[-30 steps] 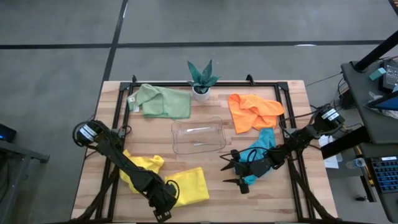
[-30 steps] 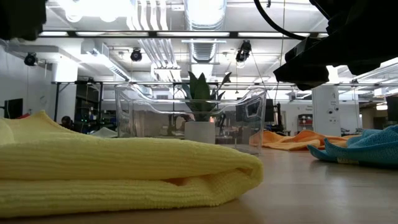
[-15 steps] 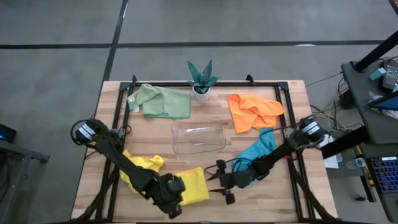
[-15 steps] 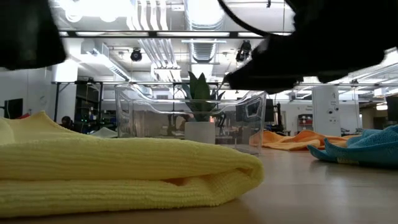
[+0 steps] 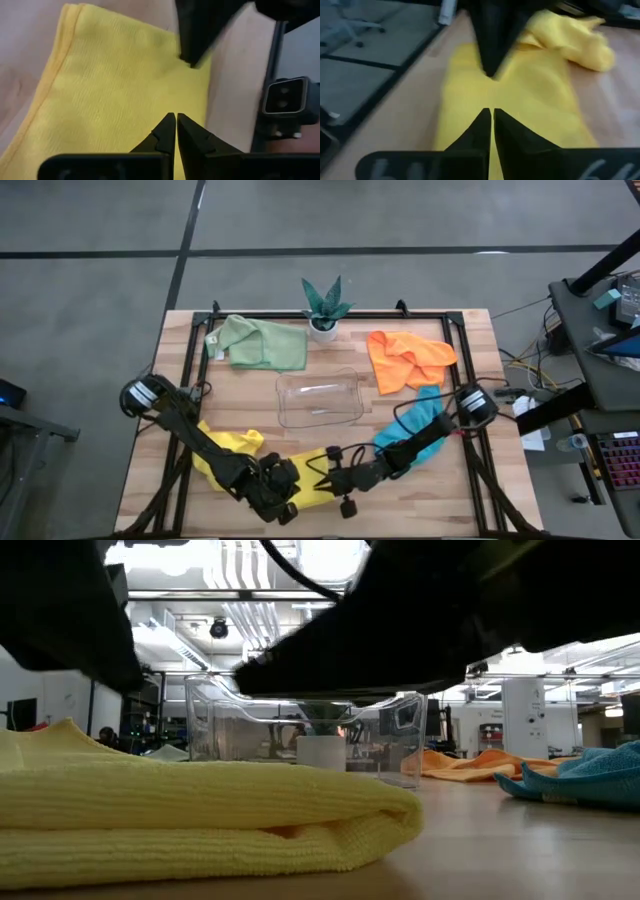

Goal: Fold microfiber towels
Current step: Fold the right yellow microfiber towel, then put the right folded yellow microfiber towel into the transparent bin

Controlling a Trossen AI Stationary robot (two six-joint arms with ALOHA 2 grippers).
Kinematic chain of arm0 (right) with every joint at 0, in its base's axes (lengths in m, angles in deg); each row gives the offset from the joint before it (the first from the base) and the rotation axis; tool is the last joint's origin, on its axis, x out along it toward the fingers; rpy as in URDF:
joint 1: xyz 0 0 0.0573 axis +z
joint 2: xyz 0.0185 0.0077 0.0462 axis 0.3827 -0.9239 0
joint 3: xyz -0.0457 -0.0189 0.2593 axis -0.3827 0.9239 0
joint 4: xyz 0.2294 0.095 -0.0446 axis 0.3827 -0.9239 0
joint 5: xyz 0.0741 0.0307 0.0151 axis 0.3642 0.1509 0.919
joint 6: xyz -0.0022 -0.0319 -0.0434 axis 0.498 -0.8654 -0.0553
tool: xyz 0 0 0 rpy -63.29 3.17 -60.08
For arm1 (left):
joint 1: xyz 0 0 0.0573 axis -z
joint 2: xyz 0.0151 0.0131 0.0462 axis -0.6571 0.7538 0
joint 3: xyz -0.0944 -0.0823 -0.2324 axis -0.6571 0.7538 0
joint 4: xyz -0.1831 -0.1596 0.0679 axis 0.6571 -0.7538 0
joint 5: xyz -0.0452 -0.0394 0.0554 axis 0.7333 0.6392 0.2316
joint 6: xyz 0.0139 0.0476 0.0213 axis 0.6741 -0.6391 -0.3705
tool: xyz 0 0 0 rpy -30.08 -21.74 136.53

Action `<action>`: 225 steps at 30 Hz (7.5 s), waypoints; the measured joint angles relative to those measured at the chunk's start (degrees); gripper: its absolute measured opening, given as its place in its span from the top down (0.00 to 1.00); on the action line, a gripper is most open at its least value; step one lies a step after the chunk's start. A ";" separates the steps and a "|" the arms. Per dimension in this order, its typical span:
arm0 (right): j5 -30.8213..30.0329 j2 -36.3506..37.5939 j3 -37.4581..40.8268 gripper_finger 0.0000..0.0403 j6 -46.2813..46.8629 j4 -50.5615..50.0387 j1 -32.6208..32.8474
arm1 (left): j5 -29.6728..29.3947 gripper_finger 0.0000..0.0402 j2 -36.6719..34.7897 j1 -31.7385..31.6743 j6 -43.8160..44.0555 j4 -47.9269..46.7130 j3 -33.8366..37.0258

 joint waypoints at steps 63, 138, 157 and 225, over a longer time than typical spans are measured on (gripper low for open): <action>-3.73 1.56 -0.80 0.97 2.29 -19.28 -5.83 | -2.55 0.99 -1.78 0.55 6.03 -17.49 8.39; -5.35 13.15 0.07 0.44 47.32 -45.67 -1.09 | 2.50 0.44 -2.34 4.68 42.97 3.46 10.49; -6.03 12.16 0.25 0.34 46.56 -43.29 -1.68 | 1.49 0.44 -18.39 3.80 42.91 -17.55 13.52; 0.63 12.96 6.83 0.25 53.33 -34.90 -1.44 | -14.62 1.00 -3.66 0.01 17.73 7.68 13.42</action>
